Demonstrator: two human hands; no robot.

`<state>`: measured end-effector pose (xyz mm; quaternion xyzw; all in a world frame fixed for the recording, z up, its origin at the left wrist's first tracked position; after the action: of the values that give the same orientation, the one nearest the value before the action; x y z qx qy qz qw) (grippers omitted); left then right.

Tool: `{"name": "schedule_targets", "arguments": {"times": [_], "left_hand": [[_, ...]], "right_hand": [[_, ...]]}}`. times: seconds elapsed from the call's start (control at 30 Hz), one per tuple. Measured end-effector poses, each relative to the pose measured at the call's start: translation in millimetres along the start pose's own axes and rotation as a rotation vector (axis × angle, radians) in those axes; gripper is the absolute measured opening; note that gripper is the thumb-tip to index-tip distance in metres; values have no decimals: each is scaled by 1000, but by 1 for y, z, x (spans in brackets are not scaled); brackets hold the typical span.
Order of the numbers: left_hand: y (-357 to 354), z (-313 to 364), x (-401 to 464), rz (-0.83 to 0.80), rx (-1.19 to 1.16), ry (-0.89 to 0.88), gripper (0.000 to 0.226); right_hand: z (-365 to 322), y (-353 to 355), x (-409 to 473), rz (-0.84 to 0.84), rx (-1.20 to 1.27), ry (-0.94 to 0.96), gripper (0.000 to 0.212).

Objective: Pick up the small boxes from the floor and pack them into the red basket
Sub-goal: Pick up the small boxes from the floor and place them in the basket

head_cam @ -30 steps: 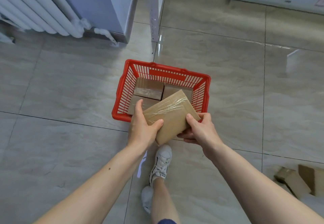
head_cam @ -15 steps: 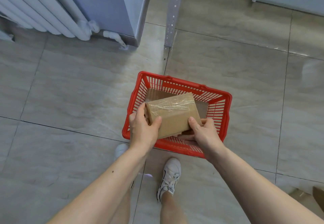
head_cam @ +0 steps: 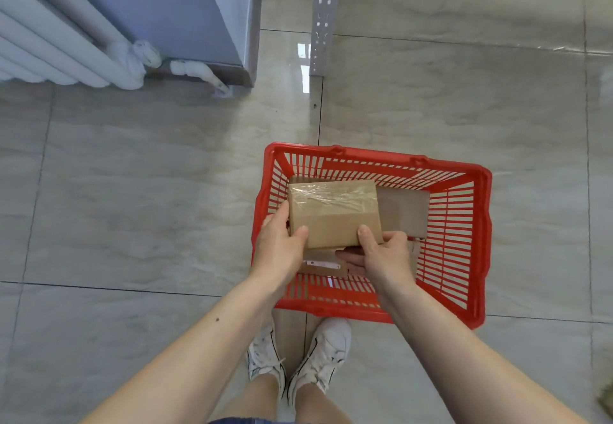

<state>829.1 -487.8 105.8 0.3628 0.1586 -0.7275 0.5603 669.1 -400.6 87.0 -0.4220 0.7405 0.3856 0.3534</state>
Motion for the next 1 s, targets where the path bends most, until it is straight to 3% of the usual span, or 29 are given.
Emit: {"name": "schedule_targets", "arguments": {"times": [0.17, 0.5, 0.7, 1.0], "left_hand": [[-16, -37, 56, -27, 10, 42, 52], [-13, -59, 117, -20, 100, -51, 52], [-10, -63, 103, -9, 104, 10, 68], [-13, 11, 7, -65, 126, 31, 60]], "right_hand": [[15, -19, 64, 17, -5, -22, 23], [28, -71, 126, -11, 62, -21, 24], [27, -56, 103, 16, -84, -83, 65], [2, 1, 6, 95, -23, -108, 54]]}}
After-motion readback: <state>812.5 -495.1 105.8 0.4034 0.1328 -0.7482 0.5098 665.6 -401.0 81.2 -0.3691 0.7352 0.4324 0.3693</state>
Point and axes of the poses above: each hand's wrist, its own x-axis towards the middle knuckle, its own y-axis out of the back of the hand, z = x × y, the point moved 7 cm from there along x, towards the middle knuckle, and after that the axes turned 15 degrees about -x, right-handed, at the moved point
